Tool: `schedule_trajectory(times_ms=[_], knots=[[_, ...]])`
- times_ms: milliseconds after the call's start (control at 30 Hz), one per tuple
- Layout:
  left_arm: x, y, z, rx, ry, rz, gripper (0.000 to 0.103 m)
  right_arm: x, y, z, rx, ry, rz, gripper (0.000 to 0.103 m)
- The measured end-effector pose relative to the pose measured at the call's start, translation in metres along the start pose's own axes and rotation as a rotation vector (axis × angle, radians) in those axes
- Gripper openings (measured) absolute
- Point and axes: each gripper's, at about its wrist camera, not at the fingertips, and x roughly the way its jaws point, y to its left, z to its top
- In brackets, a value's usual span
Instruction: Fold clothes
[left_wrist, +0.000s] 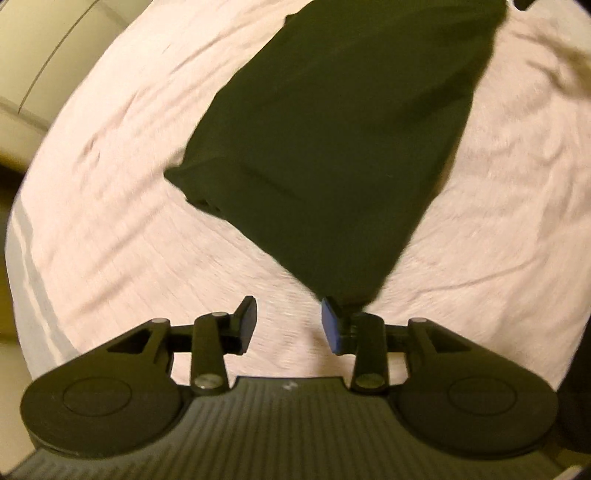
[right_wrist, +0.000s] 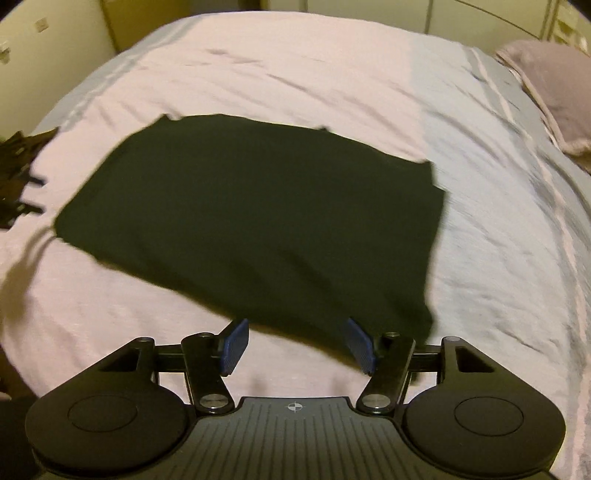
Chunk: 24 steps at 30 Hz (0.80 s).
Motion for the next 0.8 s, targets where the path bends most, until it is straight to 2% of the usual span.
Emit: schedule_trajectory(times_ms=[167,367,500,600,800], knots=[[0.013,0.027,-0.017,0.178,-0.157,-0.028,0.053,0.001,0.074,0.003,0.012,-0.001,-0.051,0.062],[0.041,0.06,-0.043,0.429,-0.332,-0.057,0.056,0.005,0.165,0.009,0.056,0.005,-0.101,0.062],[0.059,0.071,-0.057,0.568,-0.428,-0.008,0.061,0.023,0.235,0.026,0.003,0.036,-0.116,0.062],[0.082,0.076,-0.061,0.692,-0.49,0.04,0.064,0.044,0.272,0.039,-0.059,0.028,-0.122,0.063],[0.131,0.084,-0.054,0.915,-0.612,0.115,0.065,0.087,0.307,0.057,-0.04,0.028,-0.117,0.064]])
